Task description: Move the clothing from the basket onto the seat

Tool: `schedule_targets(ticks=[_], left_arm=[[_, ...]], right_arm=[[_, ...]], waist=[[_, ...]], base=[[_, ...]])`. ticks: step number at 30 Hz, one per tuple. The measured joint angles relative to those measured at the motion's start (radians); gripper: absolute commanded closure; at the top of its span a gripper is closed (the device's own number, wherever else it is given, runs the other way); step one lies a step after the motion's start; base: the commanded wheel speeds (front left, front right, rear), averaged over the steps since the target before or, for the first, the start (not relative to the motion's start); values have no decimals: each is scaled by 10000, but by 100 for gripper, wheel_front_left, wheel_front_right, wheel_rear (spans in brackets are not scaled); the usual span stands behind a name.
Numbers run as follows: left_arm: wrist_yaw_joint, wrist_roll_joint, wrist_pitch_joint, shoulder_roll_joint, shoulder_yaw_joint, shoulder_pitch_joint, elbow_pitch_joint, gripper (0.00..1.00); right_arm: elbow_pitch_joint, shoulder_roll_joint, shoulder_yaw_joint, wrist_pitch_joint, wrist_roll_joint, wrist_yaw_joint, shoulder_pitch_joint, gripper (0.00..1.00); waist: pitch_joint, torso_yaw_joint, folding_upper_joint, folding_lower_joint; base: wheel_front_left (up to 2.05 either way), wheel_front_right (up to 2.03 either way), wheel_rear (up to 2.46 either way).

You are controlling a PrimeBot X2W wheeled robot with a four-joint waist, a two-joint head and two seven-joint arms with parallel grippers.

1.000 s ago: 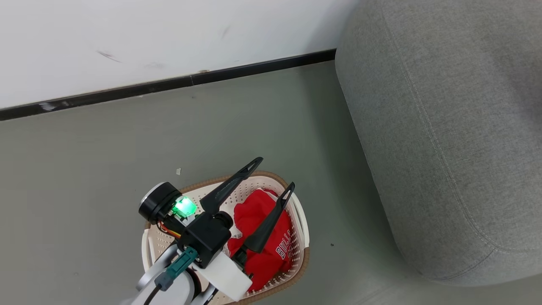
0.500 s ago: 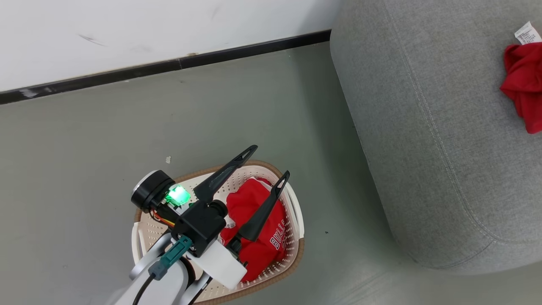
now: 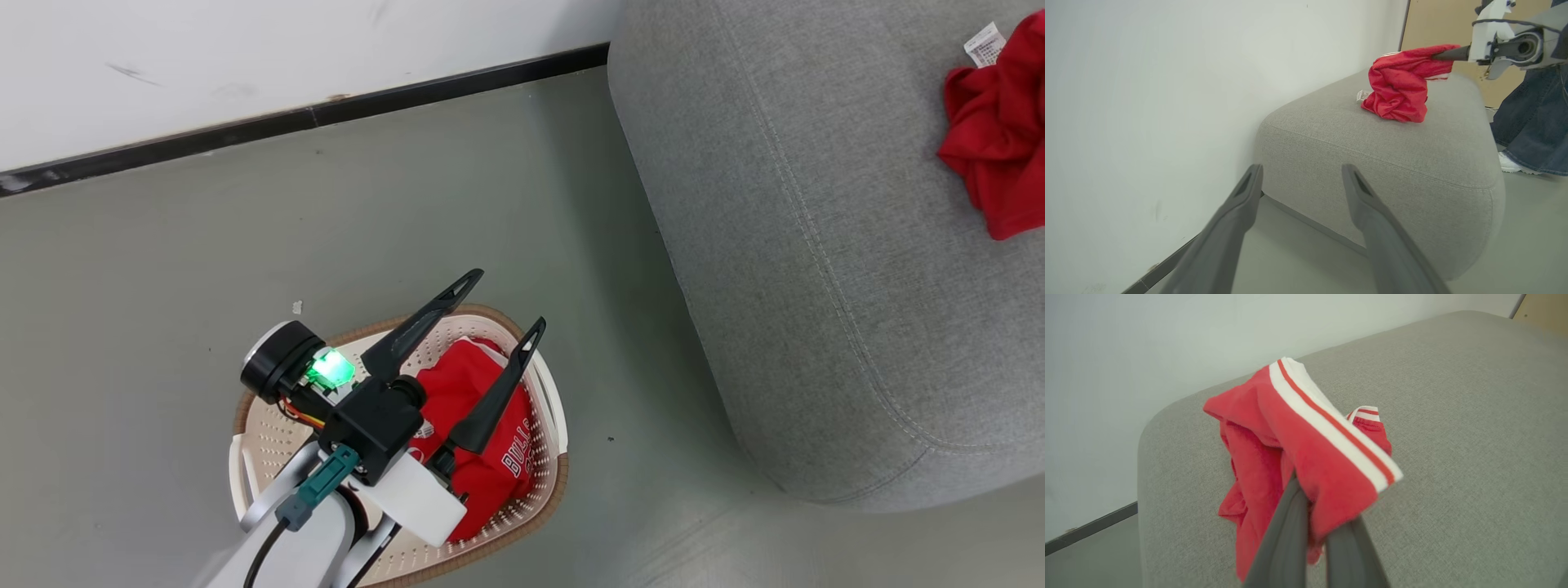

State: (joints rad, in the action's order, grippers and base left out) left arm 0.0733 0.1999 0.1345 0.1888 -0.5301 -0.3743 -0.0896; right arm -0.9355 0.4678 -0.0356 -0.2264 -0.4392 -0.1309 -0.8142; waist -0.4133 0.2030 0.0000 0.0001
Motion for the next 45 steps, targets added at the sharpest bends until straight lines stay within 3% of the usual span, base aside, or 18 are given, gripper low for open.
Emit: schedule_targets(ticks=[3, 4, 5, 7, 8, 9, 26, 36, 45], left_arm=[[0, 0, 36, 0, 6, 0, 73, 0], [0, 0, 40, 2, 12, -1, 100, 0], [0, 0, 52, 4, 17, -1, 128, 0], [0, 2, 123, 10, 33, -1, 174, 0], [0, 2, 136, 10, 40, -1, 196, 0], [0, 2, 138, 12, 44, -1, 217, 0], [-6, 65, 272, 13, 119, 0, 460, 0], [-203, 194, 596, 40, 591, 13, 794, 0], [-744, 477, 819, 169, 1384, 477, 1411, 0]], right_arm=[[-73, -40, 40, -27, 4, 0, 311, 100], [-113, -61, 40, -29, 10, 0, 370, 93], [-140, -73, 61, -29, 27, 0, 443, 73], [-198, -117, 63, -35, 35, 0, 573, 47], [-234, -157, 35, -38, 17, 0, 616, 17], [-240, -199, 15, -38, 2, 0, 668, 0], [-27, -583, 460, -121, 4, 0, 1635, 0], [1833, -535, 1208, -215, 554, 0, 1776, 0], [4163, -765, 1486, -240, 1377, 0, 1667, 0]], waist=[[17, 76, 0, 0], [29, 100, 0, 0], [44, 124, 0, 0], [76, 169, 0, 0], [92, 192, 0, 0], [109, 215, 0, 0], [329, 742, 0, 0], [728, 1070, 0, 0], [1300, 1137, 0, 0]], base=[[0, 0, 0], [0, 0, 0], [0, 0, 0], [0, 0, 0], [0, 0, 0], [0, 0, 0], [0, 0, 0], [0, 0, 0], [0, 0, 0]])
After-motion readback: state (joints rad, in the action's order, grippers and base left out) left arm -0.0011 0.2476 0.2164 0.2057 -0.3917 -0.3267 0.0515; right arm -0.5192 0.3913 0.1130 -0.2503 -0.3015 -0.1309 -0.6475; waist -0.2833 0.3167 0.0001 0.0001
